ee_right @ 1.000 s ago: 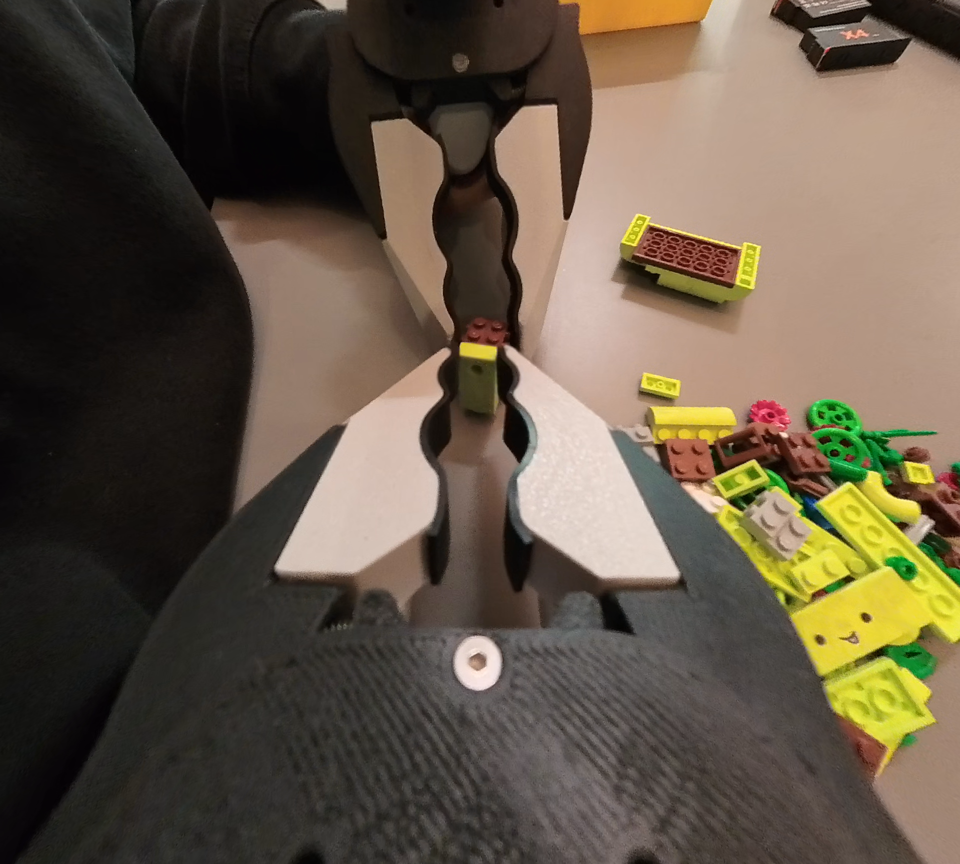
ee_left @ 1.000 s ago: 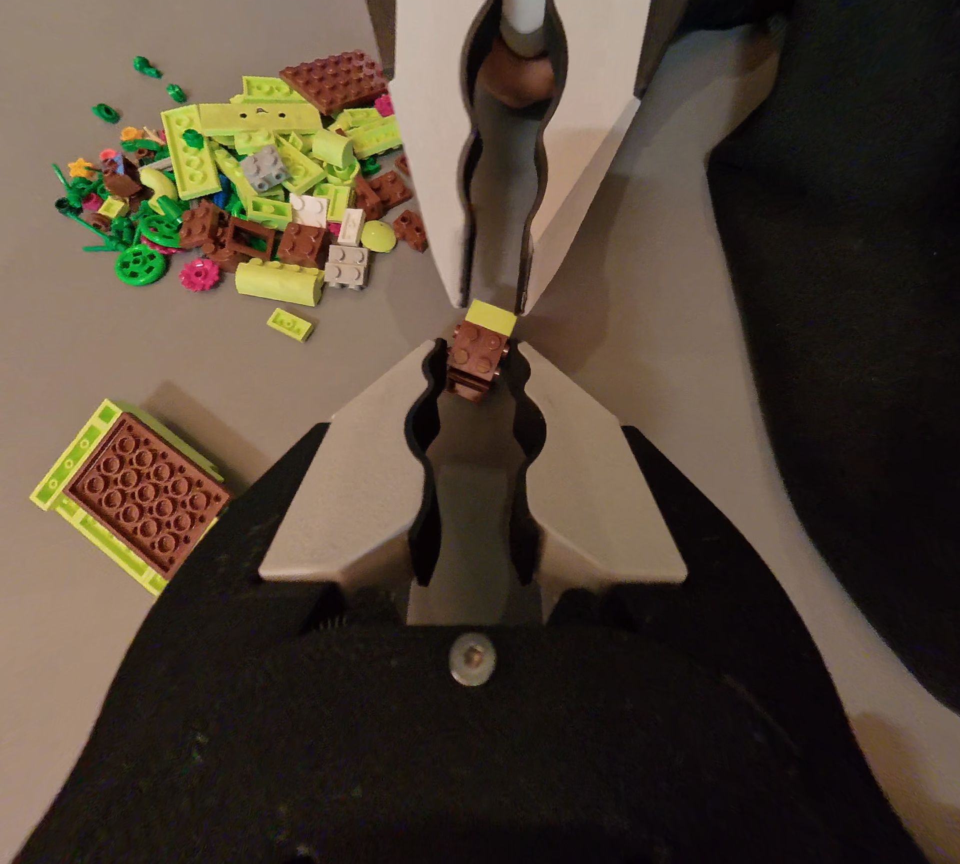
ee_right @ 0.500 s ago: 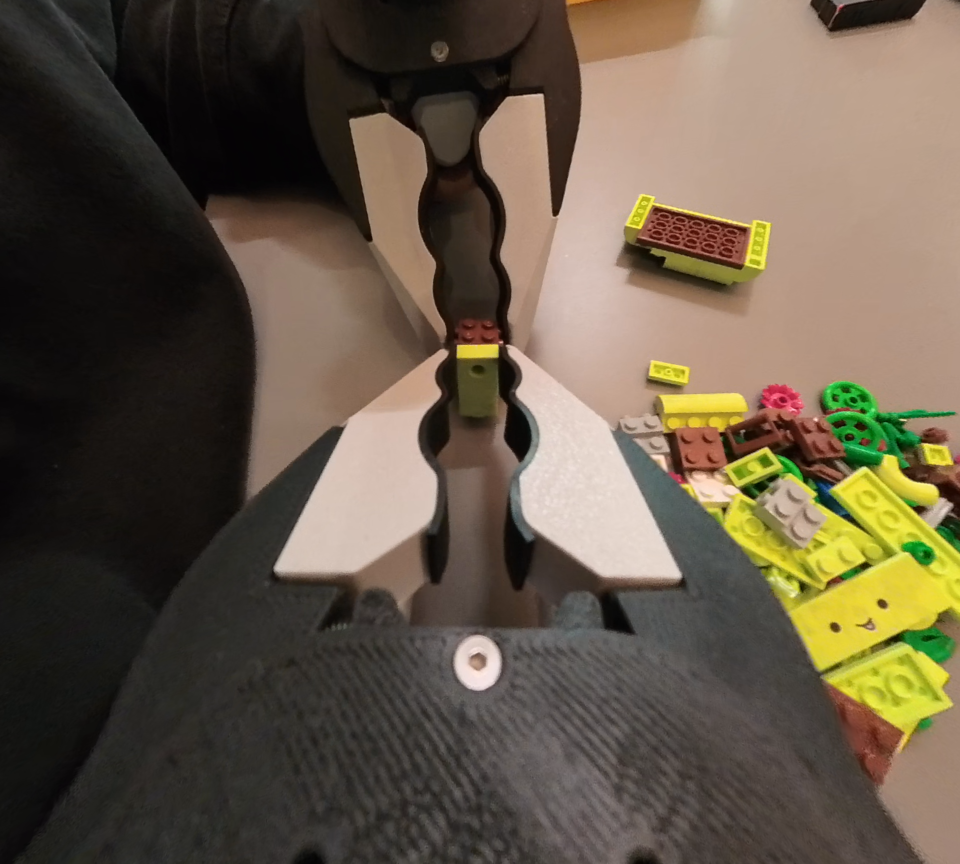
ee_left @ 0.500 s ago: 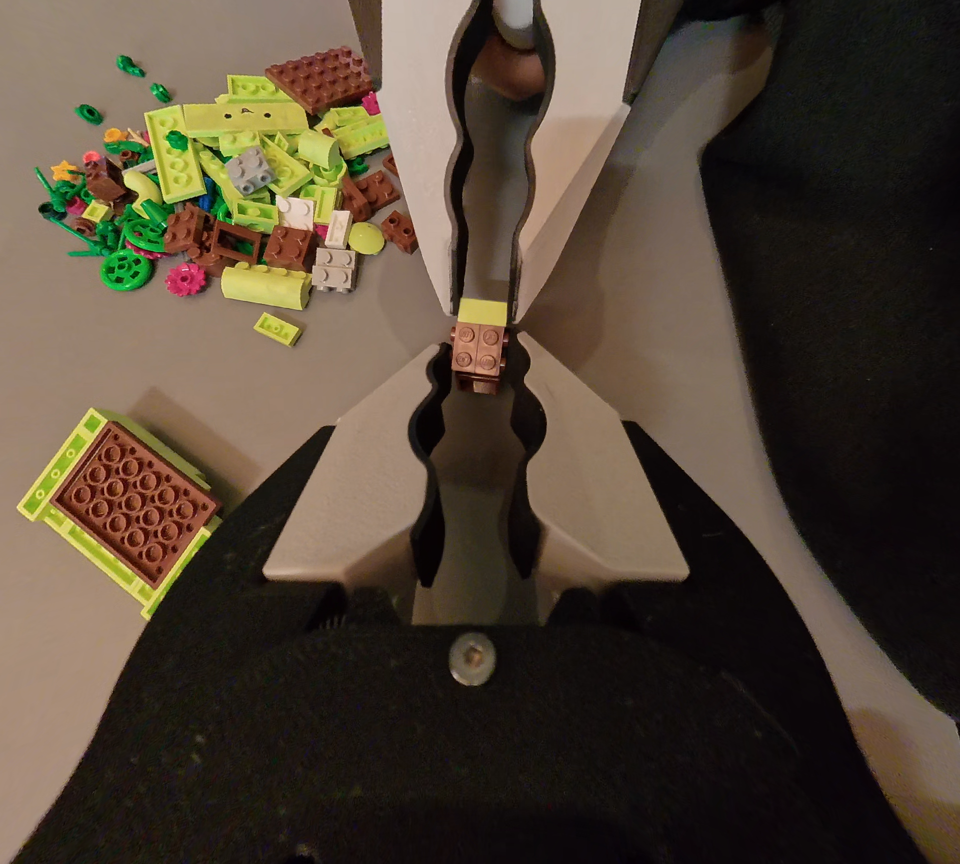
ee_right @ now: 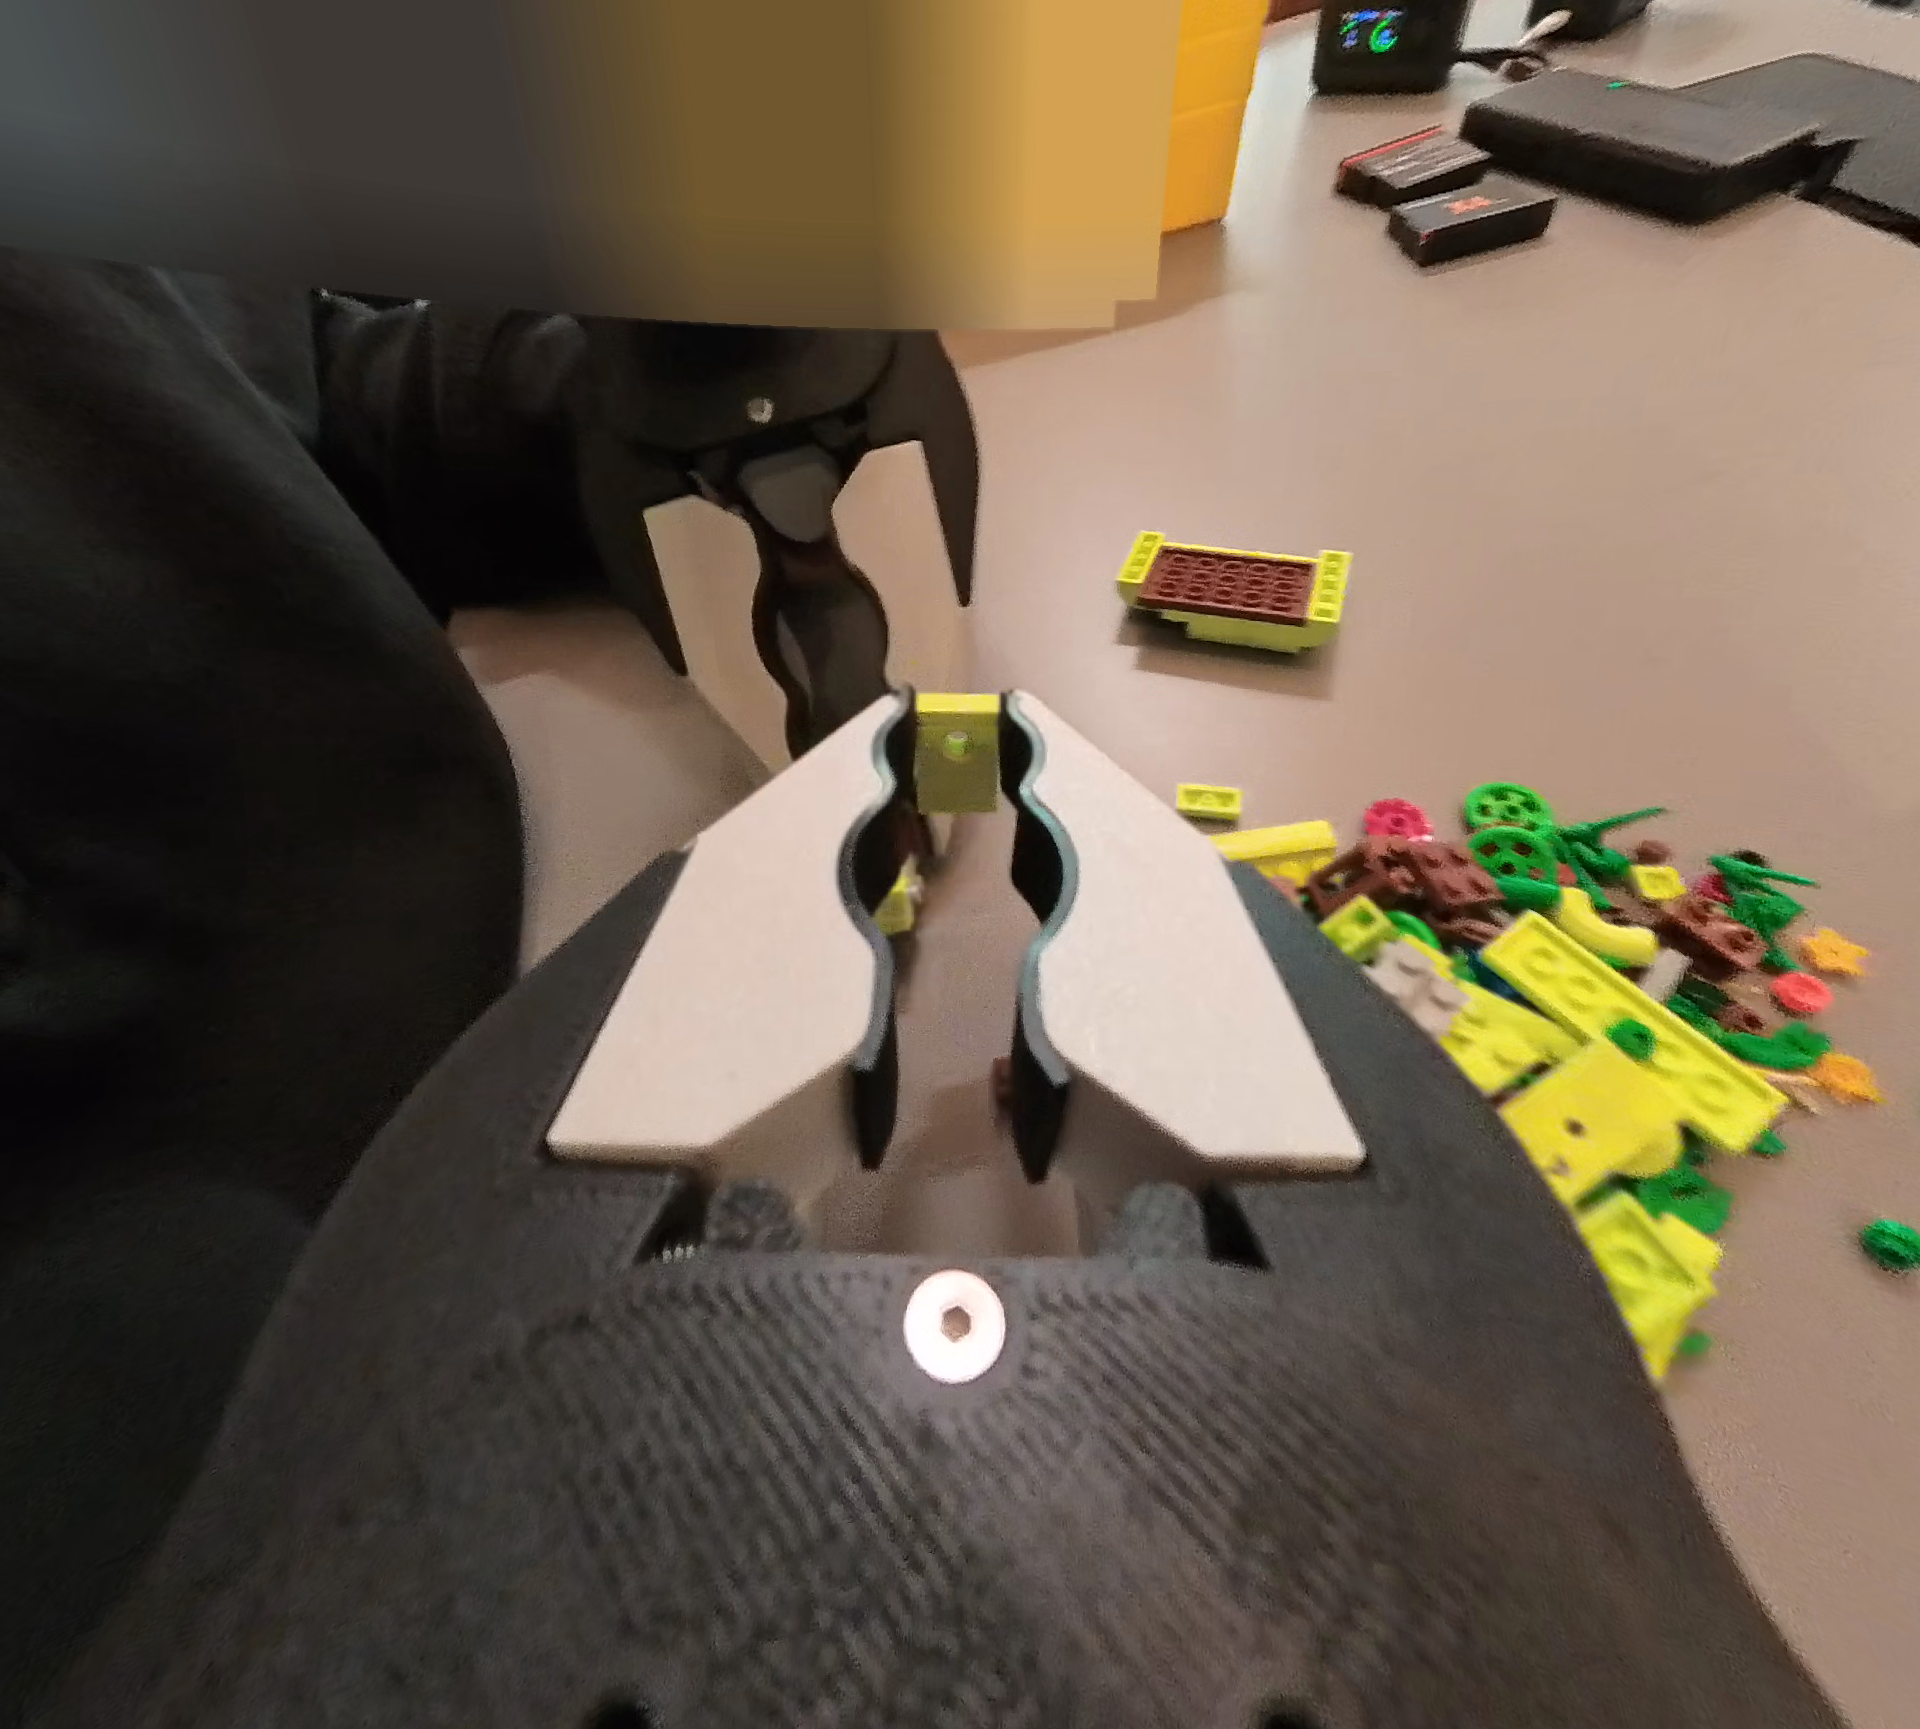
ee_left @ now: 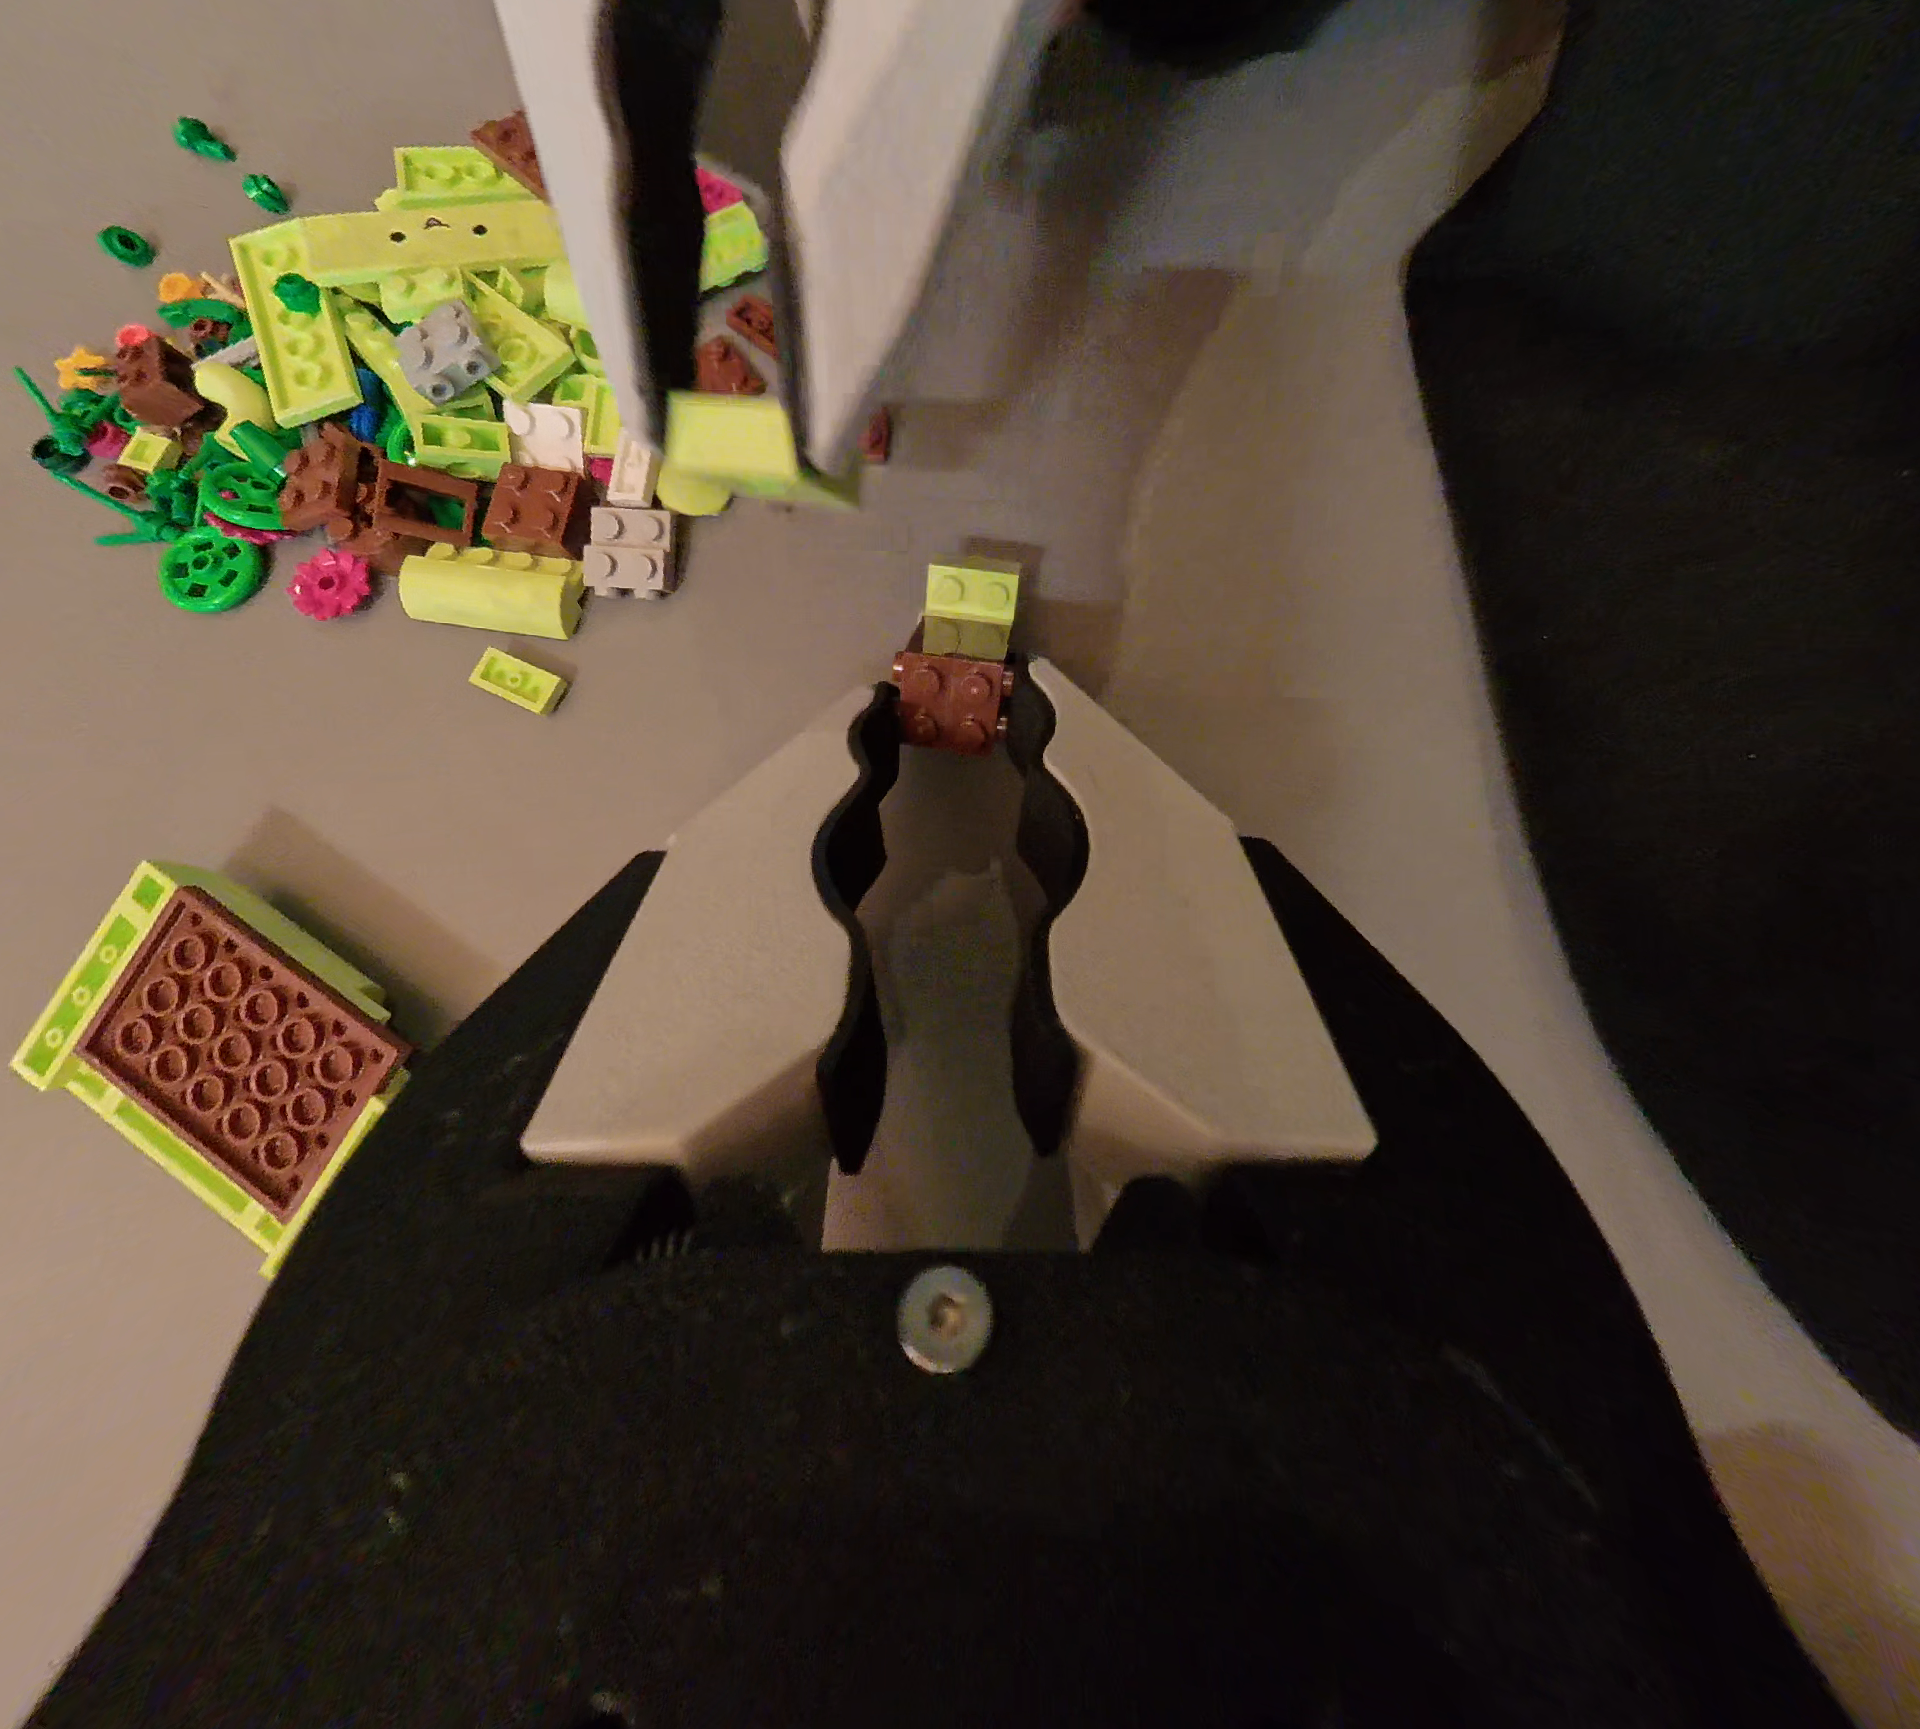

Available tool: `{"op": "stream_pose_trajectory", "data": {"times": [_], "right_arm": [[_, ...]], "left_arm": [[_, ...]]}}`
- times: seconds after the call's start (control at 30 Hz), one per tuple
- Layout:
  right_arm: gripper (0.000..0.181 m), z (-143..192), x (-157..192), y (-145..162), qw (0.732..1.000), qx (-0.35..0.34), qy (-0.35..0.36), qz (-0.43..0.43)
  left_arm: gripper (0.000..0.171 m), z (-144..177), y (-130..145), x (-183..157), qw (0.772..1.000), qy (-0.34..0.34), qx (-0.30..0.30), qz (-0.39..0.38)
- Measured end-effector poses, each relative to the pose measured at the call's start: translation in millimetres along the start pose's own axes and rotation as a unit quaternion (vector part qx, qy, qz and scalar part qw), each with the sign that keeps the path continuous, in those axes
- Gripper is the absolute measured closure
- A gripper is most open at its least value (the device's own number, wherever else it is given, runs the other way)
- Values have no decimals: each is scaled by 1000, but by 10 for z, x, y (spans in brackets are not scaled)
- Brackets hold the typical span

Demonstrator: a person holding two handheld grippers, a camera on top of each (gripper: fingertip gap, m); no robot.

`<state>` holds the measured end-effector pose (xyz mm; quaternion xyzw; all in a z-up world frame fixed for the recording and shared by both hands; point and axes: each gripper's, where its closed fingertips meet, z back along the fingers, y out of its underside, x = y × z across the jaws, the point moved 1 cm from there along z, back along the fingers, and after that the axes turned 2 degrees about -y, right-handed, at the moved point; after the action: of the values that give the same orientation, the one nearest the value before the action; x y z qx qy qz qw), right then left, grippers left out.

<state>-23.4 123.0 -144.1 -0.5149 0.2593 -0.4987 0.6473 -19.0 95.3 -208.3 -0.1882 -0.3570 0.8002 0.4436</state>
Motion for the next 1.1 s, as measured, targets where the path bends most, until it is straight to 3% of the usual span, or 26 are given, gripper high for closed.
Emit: {"op": "stream_pose_trajectory", "data": {"times": [0.13, 0.3, 0.43, 0.53, 0.63, 0.7, 0.77, 0.9, 1.1], "right_arm": [[168, 198, -121, -148, 993, -66, -34, -93], [168, 335, -246, -252, 950, -158, -111, -247], [168, 355, -277, -299, 906, -208, -167, -328], [168, 334, -195, -347, 902, -220, -193, -317], [168, 296, -103, -394, 911, -226, -199, -283], [168, 273, -48, -424, 916, -232, -199, -259], [168, 240, -8, -432, 922, -232, -195, -240], [168, 186, 4, -406, 935, -222, -176, -215], [168, 177, 14, -342, 942, -194, -177, -208]], "left_arm": [[152, 1, -5, 10, 1000, 10, -5, 15], [152, 7, -9, 22, 1000, 5, -7, 18], [124, 82, -231, 60, 995, 0, -79, 53], [114, 266, -516, 163, 976, 4, -179, 124], [115, 475, -753, 251, 930, 53, -282, 230], [118, 532, -805, 280, 897, 98, -320, 289], [125, 527, -805, 270, 879, 131, -331, 316], [157, 507, -822, 210, 882, 135, -335, 302], [157, 446, -774, 188, 919, 76, -291, 253]]}}
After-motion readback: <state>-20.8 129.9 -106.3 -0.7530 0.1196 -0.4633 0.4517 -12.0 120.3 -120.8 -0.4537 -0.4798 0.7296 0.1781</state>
